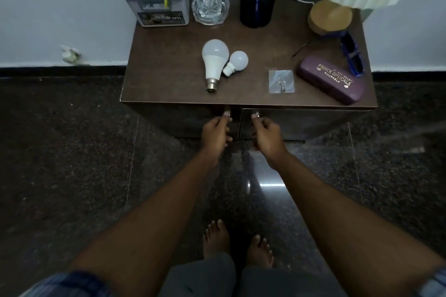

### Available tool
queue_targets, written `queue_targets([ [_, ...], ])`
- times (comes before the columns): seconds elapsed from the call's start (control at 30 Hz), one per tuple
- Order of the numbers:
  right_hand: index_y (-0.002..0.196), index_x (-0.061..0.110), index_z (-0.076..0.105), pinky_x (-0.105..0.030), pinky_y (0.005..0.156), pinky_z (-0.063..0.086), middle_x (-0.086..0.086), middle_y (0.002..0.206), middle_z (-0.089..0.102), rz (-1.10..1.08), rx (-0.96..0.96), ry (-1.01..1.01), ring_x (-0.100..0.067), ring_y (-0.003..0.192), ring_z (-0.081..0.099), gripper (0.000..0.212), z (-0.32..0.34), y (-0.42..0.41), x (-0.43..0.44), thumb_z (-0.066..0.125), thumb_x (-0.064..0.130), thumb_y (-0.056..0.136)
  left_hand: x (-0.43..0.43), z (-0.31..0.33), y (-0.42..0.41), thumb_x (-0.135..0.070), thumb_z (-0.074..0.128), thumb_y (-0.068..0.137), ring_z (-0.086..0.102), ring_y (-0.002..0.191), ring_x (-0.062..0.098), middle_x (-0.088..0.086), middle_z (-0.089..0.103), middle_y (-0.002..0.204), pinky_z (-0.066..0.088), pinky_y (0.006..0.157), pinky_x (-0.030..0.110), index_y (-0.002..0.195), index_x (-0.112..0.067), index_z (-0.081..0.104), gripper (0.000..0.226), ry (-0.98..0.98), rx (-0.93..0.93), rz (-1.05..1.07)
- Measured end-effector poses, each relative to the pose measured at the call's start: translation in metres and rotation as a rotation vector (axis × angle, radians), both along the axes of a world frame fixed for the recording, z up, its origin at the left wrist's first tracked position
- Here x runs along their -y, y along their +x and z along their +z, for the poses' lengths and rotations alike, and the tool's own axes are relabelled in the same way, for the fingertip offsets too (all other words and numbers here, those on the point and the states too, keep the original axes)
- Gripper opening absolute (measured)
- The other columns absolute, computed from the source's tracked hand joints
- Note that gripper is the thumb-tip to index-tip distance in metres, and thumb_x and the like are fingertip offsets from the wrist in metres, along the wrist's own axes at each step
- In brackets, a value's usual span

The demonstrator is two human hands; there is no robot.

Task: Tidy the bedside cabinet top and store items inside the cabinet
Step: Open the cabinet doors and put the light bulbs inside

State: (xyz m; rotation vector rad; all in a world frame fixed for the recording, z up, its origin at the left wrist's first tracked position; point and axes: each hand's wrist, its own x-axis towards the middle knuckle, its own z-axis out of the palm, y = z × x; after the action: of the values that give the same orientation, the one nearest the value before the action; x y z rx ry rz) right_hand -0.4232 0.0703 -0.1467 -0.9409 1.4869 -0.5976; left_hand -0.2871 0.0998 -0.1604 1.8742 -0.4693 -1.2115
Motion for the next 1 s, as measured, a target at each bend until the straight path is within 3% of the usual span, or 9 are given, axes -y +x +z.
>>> queue_targets([
  [0.3, 0.088, 0.009, 0.07, -0.03, 0.052, 0.047, -0.005, 0.065, 0.063, 0.089, -0.064, -0.161, -0.018, 0.055, 0.059, 0.039, -0.022, -0.017, -0.018, 0.056, 0.044, 0.099, -0.021, -0.016, 0.015, -0.04, 0.045, 0.104, 0.051, 0.045, 0.012, 0.001, 0.056, 0.061, 0.036, 0.042, 0.02, 0.093, -0.009, 0.071, 0.041, -0.102, 0.176, -0.185],
  [0.4, 0.09, 0.013, 0.071, -0.033, 0.056, 0.051, -0.008, 0.073, 0.067, 0.126, -0.055, -0.096, -0.024, 0.062, 0.063, 0.043, -0.012, -0.026, -0.03, 0.053, 0.052, 0.096, -0.034, 0.001, 0.011, -0.062, 0.042, 0.096, 0.058, 0.049, 0.018, 0.001, 0.062, 0.059, 0.043, 0.054, 0.026, 0.08, -0.015, 0.07, 0.057, -0.037, 0.257, -0.227],
  [0.5, 0.094, 0.017, 0.075, -0.039, 0.067, 0.057, -0.01, 0.087, 0.076, 0.193, -0.047, 0.003, -0.031, 0.076, 0.071, 0.07, 0.011, -0.04, -0.043, 0.05, 0.078, 0.071, -0.057, 0.029, 0.006, -0.098, 0.022, 0.067, 0.07, 0.073, 0.026, 0.001, 0.073, 0.064, 0.053, 0.079, 0.036, 0.074, -0.015, 0.073, 0.098, 0.148, 0.402, -0.33],
  [0.57, 0.093, 0.018, 0.077, -0.042, 0.081, 0.058, -0.009, 0.092, 0.077, 0.219, -0.065, 0.077, -0.03, 0.085, 0.072, 0.089, 0.025, -0.051, -0.058, 0.051, 0.095, 0.056, -0.074, 0.047, 0.001, -0.108, 0.016, 0.051, 0.071, 0.082, 0.029, 0.005, 0.075, 0.069, 0.054, 0.088, 0.042, 0.081, -0.014, 0.075, 0.115, 0.249, 0.437, -0.357],
  [0.63, 0.1, 0.014, 0.076, -0.047, 0.091, 0.057, -0.01, 0.101, 0.076, 0.194, -0.088, 0.158, -0.031, 0.093, 0.071, 0.111, 0.03, -0.062, -0.07, 0.051, 0.104, 0.041, -0.089, 0.053, 0.001, -0.109, 0.023, 0.046, 0.073, 0.081, 0.031, 0.009, 0.076, 0.076, 0.058, 0.087, 0.043, 0.095, -0.009, 0.071, 0.121, 0.315, 0.444, -0.362],
  [0.7, 0.116, 0.01, 0.069, -0.05, 0.094, 0.055, -0.011, 0.116, 0.071, 0.178, -0.109, 0.203, -0.034, 0.101, 0.068, 0.128, 0.028, -0.068, -0.077, 0.056, 0.105, 0.032, -0.102, 0.052, 0.007, -0.1, 0.039, 0.054, 0.074, 0.073, 0.031, 0.011, 0.076, 0.078, 0.062, 0.078, 0.044, 0.102, -0.01, 0.064, 0.105, 0.325, 0.404, -0.342],
  [0.73, 0.118, 0.011, 0.066, -0.048, 0.093, 0.055, -0.011, 0.115, 0.069, 0.181, -0.117, 0.207, -0.034, 0.101, 0.068, 0.123, 0.031, -0.072, -0.081, 0.059, 0.102, 0.036, -0.108, 0.053, 0.009, -0.093, 0.047, 0.058, 0.074, 0.07, 0.032, 0.011, 0.076, 0.08, 0.063, 0.074, 0.044, 0.104, -0.007, 0.064, 0.099, 0.324, 0.356, -0.321],
  [0.9, 0.093, 0.011, 0.067, -0.032, 0.066, 0.044, -0.01, 0.081, 0.063, 0.162, -0.184, 0.188, -0.026, 0.071, 0.058, 0.046, 0.061, -0.08, -0.104, 0.065, 0.055, 0.083, -0.125, 0.068, 0.012, -0.049, 0.062, 0.089, 0.069, 0.07, 0.029, 0.016, 0.072, 0.091, 0.053, 0.064, 0.031, 0.106, -0.003, 0.065, 0.049, 0.332, 0.148, -0.301],
  [1.0, 0.097, 0.006, 0.068, -0.042, 0.07, 0.059, -0.014, 0.086, 0.067, 0.172, -0.291, 0.131, -0.032, 0.077, 0.068, 0.041, 0.073, -0.086, -0.11, 0.071, 0.044, 0.081, -0.134, 0.077, 0.019, -0.031, 0.062, 0.093, 0.069, 0.062, 0.024, 0.017, 0.071, 0.084, 0.054, 0.056, 0.028, 0.111, -0.002, 0.063, 0.034, 0.345, 0.178, -0.354],
])
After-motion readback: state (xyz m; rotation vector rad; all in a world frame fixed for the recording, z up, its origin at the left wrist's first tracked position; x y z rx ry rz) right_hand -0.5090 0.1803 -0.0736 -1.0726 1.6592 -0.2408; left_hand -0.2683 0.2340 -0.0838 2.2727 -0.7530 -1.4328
